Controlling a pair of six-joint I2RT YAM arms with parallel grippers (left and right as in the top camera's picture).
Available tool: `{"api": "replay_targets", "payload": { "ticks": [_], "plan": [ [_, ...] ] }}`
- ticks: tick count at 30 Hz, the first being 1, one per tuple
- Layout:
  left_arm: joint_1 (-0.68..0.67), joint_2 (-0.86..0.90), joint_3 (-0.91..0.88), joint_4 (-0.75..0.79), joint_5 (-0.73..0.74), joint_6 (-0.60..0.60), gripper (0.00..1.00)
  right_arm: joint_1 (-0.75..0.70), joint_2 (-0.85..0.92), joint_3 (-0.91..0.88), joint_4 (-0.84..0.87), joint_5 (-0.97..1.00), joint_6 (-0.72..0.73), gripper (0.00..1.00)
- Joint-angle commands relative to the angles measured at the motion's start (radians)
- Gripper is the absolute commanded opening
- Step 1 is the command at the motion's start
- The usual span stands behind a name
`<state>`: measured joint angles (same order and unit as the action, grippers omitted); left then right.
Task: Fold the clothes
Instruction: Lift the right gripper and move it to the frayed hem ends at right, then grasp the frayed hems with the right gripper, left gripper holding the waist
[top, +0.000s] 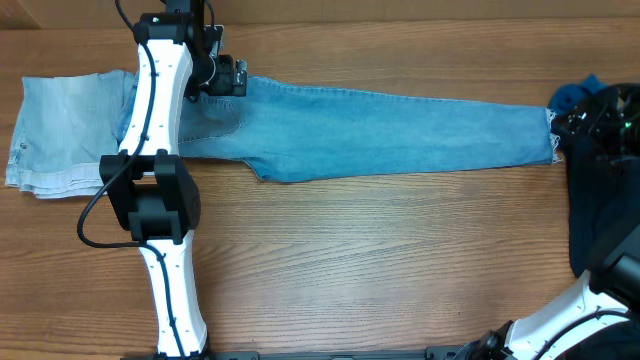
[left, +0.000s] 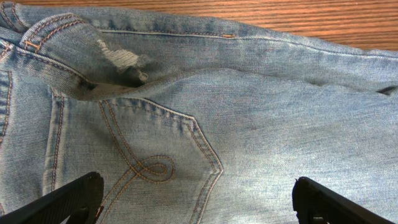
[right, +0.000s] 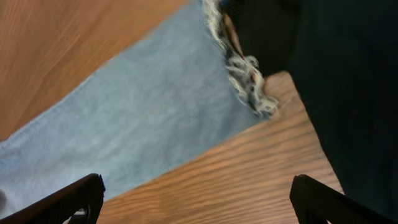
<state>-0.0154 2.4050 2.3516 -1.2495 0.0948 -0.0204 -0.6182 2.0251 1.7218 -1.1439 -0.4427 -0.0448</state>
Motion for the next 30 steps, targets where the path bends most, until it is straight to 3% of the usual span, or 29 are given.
{"api": "replay_targets", "payload": {
  "ticks": [1,9,12,17,22,30],
  "plan": [
    [0.002,-0.026,0.022,-0.003,0.018,-0.01,1.0,-0.002,0.047,-0.078,0.067,-0.042,-0.032,0.95],
    [0.002,-0.025,0.022,-0.003,0.018,-0.01,1.0,-0.002,0.053,-0.29,0.373,-0.104,-0.071,0.93],
    [0.002,-0.025,0.022,-0.003,0.018,-0.01,1.0,-0.002,0.053,-0.331,0.439,-0.071,-0.072,0.99],
    [0.002,-0.025,0.022,-0.003,0.018,-0.01,1.0,-0.002,0.054,-0.377,0.535,-0.071,-0.071,0.99],
    [0.002,-0.025,0.022,-0.003,0.018,-0.01,1.0,-0.002,0.065,-0.379,0.562,-0.11,-0.048,0.99],
    [0.002,-0.025,0.022,-0.003,0.018,-0.01,1.0,-0.002,0.065,-0.379,0.594,-0.348,-0.03,0.99]
  ]
}}
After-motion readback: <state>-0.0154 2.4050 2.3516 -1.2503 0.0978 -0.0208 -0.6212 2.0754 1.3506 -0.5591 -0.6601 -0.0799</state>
